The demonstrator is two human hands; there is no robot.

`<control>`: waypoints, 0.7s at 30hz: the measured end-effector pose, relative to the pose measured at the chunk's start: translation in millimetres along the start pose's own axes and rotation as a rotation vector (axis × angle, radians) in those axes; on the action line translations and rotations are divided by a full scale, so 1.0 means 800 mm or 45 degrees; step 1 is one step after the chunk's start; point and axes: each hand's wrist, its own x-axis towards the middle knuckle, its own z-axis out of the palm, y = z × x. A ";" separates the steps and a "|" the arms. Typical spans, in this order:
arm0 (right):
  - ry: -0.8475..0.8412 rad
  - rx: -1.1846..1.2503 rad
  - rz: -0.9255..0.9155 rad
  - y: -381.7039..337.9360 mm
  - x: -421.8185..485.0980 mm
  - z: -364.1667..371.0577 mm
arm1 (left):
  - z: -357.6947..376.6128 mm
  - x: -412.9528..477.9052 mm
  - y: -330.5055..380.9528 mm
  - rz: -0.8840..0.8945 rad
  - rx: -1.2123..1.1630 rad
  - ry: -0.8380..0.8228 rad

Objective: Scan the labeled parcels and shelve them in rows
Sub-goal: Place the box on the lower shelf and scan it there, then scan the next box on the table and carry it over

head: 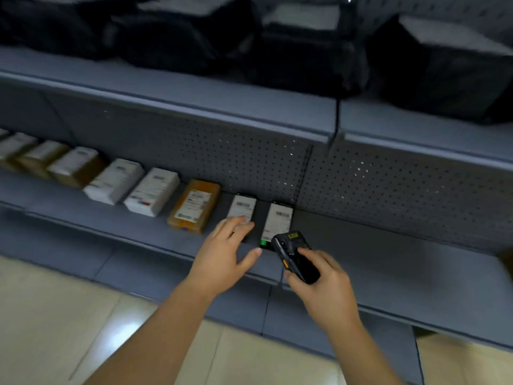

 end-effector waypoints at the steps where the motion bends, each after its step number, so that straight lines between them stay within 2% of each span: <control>1: -0.032 0.010 -0.046 -0.030 -0.007 0.001 | -0.035 -0.016 0.001 -0.013 0.003 0.040; 6: -0.178 0.023 -0.255 -0.175 -0.040 0.040 | -0.182 -0.103 -0.045 -0.122 0.046 0.262; 12: -0.297 0.049 -0.468 -0.366 -0.061 0.162 | -0.338 -0.198 -0.189 -0.284 0.098 0.547; 14: -0.285 0.109 -0.504 -0.412 -0.061 0.181 | -0.379 -0.210 -0.212 -0.302 0.133 0.623; 21: -0.430 0.199 -0.672 -0.613 -0.065 0.368 | -0.538 -0.306 -0.399 -0.554 0.208 0.739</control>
